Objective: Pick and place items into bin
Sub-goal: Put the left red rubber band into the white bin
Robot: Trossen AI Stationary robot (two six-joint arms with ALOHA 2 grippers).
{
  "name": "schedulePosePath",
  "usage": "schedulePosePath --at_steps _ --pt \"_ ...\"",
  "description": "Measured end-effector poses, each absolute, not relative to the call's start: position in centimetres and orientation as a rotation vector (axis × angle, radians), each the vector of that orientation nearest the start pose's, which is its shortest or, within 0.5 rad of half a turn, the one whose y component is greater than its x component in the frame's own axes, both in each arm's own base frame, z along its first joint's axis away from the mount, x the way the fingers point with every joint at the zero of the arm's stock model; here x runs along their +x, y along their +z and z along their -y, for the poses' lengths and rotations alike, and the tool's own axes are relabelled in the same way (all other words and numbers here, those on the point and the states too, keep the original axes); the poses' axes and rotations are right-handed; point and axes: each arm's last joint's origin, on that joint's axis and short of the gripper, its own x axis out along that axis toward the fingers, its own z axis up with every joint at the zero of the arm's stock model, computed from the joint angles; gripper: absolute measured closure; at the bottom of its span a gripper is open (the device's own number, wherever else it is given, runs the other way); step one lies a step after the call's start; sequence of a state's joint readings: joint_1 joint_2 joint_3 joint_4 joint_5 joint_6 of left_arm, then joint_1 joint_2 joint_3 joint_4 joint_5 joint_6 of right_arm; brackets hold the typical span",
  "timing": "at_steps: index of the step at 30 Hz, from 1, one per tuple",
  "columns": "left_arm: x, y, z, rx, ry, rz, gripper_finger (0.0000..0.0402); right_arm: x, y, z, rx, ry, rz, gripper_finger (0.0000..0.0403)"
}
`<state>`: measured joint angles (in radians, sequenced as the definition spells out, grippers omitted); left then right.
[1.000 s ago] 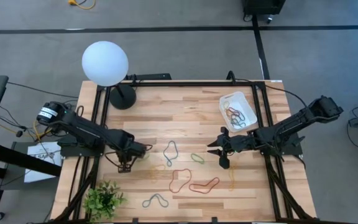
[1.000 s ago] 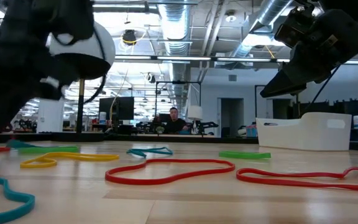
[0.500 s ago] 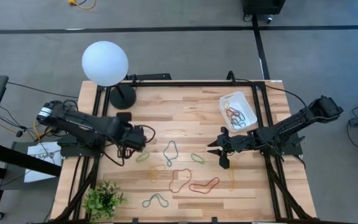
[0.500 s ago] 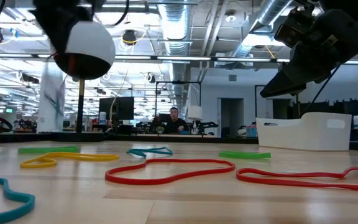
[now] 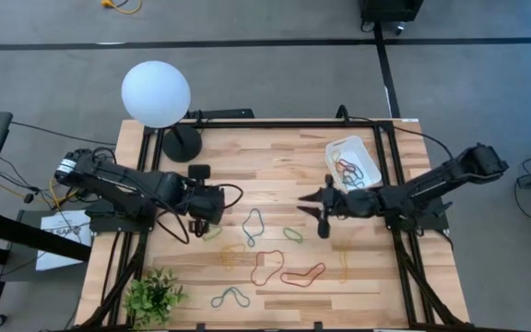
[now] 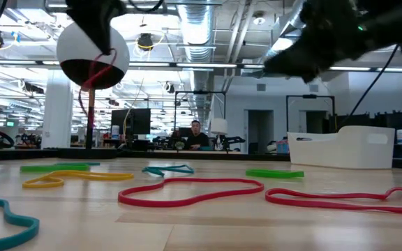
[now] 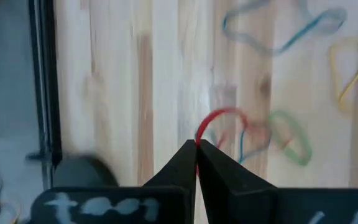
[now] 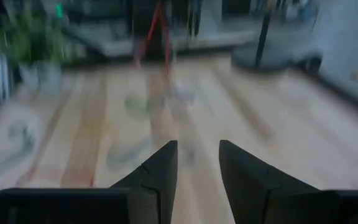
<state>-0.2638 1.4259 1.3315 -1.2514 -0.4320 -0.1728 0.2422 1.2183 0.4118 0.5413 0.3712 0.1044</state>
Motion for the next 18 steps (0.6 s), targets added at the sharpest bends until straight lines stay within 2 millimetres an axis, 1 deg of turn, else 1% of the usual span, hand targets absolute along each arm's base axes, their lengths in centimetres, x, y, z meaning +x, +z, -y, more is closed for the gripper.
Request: schedulePosePath --at_steps 3,7,10,12,15,18 --pt "25.8 31.3 5.7 0.332 0.2 -1.139 0.0401 23.9 19.8 -4.3 0.039 -0.149 -0.1 0.0291" --pt "27.1 31.9 6.0 0.362 0.152 -0.999 0.0401 25.2 19.2 -4.3 0.071 -0.155 0.019 0.0291" --pt "28.0 32.5 6.1 0.358 0.144 -0.893 0.0401 26.1 18.3 -4.3 0.084 -0.161 0.064 0.0291" --pt "28.6 32.9 6.0 0.336 0.153 -0.831 0.0401 26.9 18.1 -4.4 0.091 -0.161 0.088 0.0291" --pt "29.2 33.3 5.6 0.305 0.168 -0.768 0.0401 28.4 18.2 -4.8 0.095 -0.132 0.108 0.0291" --pt "29.9 33.1 5.3 0.291 0.185 -0.748 0.0401 29.7 18.5 -5.3 0.082 -0.087 0.118 0.0291"
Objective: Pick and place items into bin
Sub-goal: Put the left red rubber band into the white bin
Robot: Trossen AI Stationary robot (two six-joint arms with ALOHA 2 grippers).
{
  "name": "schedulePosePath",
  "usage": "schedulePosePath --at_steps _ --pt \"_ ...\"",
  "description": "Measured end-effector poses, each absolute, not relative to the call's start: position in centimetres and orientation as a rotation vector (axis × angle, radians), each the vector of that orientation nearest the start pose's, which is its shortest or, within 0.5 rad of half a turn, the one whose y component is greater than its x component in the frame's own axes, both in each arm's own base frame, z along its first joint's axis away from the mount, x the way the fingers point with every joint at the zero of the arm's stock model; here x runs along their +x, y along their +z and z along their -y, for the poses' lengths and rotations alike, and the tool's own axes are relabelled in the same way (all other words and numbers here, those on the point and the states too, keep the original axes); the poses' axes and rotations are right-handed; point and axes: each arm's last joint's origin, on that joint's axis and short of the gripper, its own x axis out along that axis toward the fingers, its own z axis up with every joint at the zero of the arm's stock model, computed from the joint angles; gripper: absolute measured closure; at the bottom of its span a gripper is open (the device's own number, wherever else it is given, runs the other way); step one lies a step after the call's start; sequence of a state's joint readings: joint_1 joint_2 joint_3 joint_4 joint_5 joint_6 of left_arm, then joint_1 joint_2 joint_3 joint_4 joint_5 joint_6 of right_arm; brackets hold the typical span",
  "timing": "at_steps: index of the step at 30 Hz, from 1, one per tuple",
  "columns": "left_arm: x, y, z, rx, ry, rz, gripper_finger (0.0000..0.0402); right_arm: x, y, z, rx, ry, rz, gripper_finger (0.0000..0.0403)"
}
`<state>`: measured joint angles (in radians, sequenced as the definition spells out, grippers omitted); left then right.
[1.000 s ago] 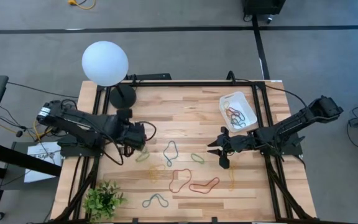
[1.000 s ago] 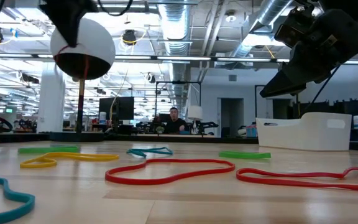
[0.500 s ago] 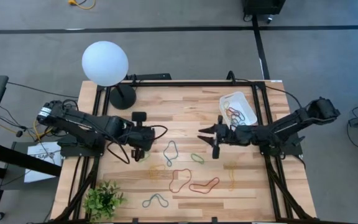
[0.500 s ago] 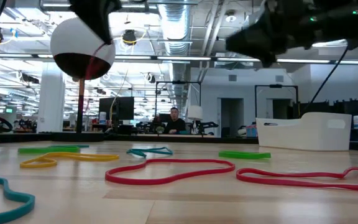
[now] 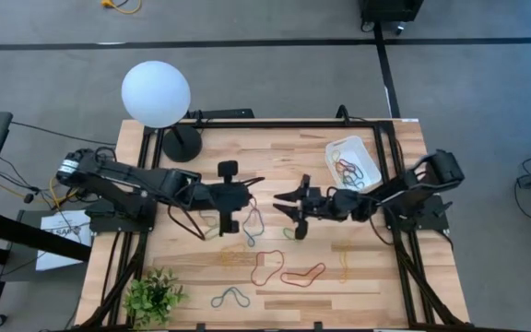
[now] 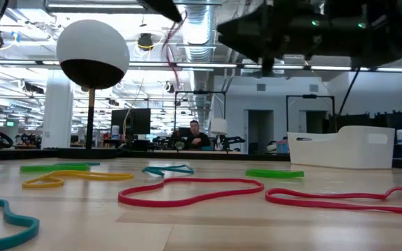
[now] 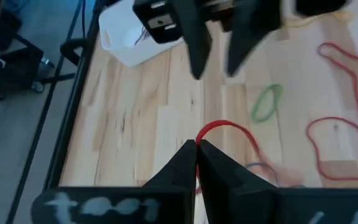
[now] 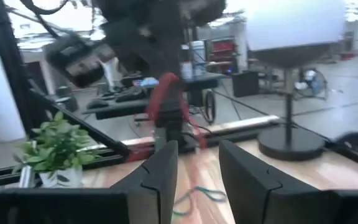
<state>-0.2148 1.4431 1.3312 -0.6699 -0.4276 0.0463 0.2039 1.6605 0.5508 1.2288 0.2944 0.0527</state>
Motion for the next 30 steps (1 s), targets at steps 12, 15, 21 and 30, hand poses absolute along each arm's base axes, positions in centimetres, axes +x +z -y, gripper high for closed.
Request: schedulePosePath --at_steps 12,15,21,30 --pt "33.4 29.2 5.3 0.379 0.179 -0.829 0.0401 33.5 19.4 -5.8 -0.019 -0.183 0.149 0.0291" --pt "33.5 29.0 5.2 0.404 0.218 -0.843 0.0401 34.0 19.3 -5.5 -0.049 -0.203 0.093 0.0291" --pt "33.2 29.4 5.0 0.425 0.24 -0.836 0.0401 34.0 18.8 -5.4 -0.069 -0.221 0.031 0.0291" --pt "33.2 29.4 5.0 0.426 0.241 -0.833 0.0401 34.1 18.0 -5.0 -0.087 -0.24 -0.034 0.0291"
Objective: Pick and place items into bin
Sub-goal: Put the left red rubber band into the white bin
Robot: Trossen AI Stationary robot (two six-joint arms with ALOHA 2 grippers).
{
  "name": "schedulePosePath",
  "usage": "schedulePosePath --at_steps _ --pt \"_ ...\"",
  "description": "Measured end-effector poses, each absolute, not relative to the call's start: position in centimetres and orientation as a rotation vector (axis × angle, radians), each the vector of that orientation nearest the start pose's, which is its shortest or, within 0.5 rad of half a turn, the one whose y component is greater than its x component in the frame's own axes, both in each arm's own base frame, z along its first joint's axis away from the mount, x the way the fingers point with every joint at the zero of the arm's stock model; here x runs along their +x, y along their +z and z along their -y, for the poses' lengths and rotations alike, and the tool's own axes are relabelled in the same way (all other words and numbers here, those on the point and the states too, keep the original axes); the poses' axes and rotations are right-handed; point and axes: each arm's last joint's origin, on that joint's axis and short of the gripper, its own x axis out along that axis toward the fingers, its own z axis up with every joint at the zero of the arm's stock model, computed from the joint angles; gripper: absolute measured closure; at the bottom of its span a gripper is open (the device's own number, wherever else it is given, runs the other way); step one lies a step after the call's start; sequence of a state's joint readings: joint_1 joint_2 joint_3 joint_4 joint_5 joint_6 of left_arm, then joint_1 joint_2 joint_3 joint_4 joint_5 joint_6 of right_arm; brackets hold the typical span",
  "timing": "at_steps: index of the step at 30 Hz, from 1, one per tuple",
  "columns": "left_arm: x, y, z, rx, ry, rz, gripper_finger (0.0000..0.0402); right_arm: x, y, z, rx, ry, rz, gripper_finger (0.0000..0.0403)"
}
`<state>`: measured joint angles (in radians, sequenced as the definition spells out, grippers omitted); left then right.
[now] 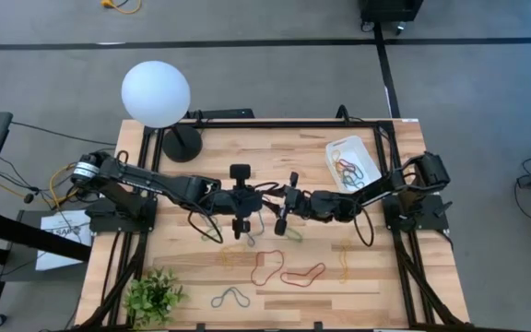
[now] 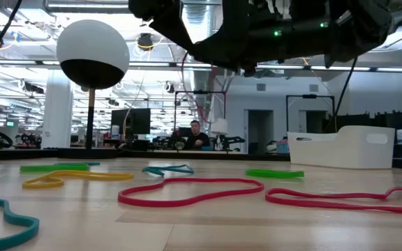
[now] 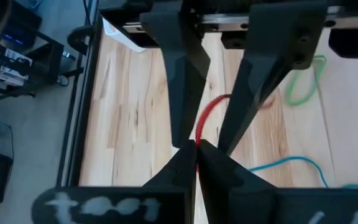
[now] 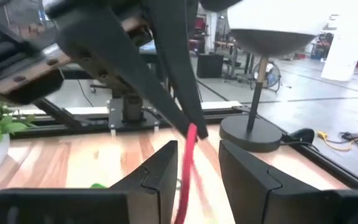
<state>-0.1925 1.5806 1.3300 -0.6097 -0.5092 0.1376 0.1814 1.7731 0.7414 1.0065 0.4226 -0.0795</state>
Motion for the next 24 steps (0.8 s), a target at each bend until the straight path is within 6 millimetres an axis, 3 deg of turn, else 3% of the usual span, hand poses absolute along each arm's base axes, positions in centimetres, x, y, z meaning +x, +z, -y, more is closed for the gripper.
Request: schedulePosePath --at_steps 8,17,24 --pt "33.19 29.42 5.04 0.425 0.238 -0.835 0.0401 34.07 17.7 -5.0 -0.097 -0.252 -0.068 0.0299" --pt "33.15 29.38 5.04 0.427 0.237 -0.841 0.0401 34.04 17.57 -5.05 -0.102 -0.261 -0.081 0.039" --pt "32.94 29.2 5.01 0.435 0.23 -0.87 0.0401 34.0 17.49 -5.25 -0.105 -0.255 -0.089 0.0401"
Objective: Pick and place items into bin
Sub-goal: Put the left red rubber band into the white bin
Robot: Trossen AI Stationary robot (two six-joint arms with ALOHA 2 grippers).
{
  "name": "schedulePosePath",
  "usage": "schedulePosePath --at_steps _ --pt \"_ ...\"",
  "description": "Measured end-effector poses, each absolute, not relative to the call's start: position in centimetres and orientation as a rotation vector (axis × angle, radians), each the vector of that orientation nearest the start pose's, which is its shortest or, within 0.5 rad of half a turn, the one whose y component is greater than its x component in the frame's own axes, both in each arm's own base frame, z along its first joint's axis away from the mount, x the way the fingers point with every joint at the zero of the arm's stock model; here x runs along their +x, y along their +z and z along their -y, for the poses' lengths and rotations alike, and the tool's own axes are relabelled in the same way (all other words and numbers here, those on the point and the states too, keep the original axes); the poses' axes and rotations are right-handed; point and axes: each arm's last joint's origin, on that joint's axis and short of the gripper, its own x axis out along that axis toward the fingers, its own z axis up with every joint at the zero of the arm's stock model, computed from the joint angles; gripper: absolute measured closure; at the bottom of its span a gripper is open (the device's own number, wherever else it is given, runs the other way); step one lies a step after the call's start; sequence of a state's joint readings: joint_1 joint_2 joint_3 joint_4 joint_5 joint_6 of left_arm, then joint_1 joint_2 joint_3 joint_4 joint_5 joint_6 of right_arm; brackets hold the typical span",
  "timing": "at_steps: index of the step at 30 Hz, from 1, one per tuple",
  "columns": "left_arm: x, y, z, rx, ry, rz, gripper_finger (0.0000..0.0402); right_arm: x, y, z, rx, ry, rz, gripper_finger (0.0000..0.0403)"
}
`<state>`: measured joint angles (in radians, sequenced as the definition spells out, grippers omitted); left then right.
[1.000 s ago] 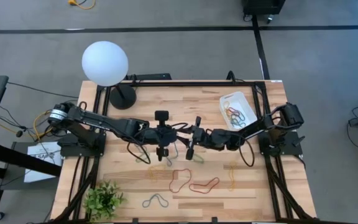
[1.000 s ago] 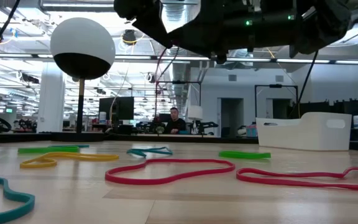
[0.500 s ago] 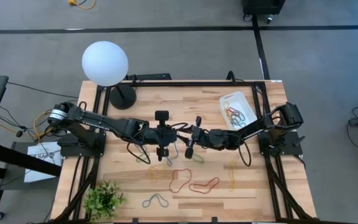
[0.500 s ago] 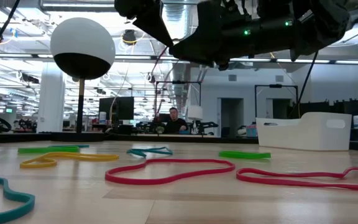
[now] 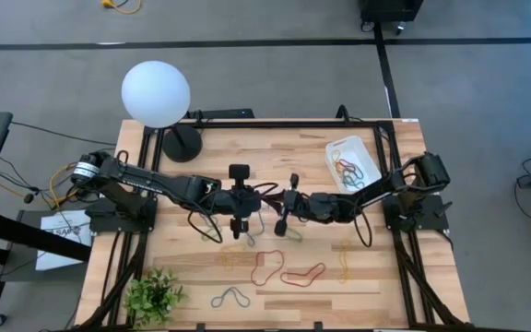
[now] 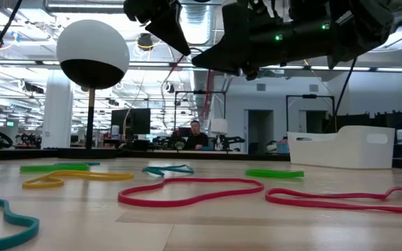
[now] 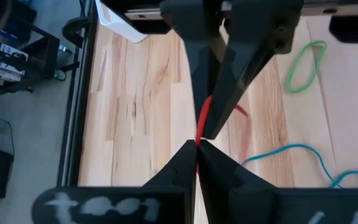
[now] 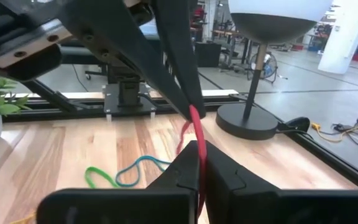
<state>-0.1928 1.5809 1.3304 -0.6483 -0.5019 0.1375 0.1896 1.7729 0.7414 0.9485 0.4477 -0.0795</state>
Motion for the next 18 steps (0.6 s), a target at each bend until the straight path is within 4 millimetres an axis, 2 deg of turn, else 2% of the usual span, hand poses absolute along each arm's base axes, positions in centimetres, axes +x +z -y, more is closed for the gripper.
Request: schedulePosePath --at_steps 5,11,18 --pt "32.9 29.2 5.0 0.467 0.208 -0.875 0.0395 33.9 17.4 -5.7 -0.108 -0.262 -0.095 0.0402" --pt "33.1 28.9 5.2 0.486 0.151 -0.888 0.0356 33.8 17.2 -6.1 -0.117 -0.266 -0.116 0.0402" --pt "33.0 28.8 5.1 0.412 0.192 -0.899 0.0322 33.0 16.8 -6.5 -0.183 -0.458 -0.219 0.0402"
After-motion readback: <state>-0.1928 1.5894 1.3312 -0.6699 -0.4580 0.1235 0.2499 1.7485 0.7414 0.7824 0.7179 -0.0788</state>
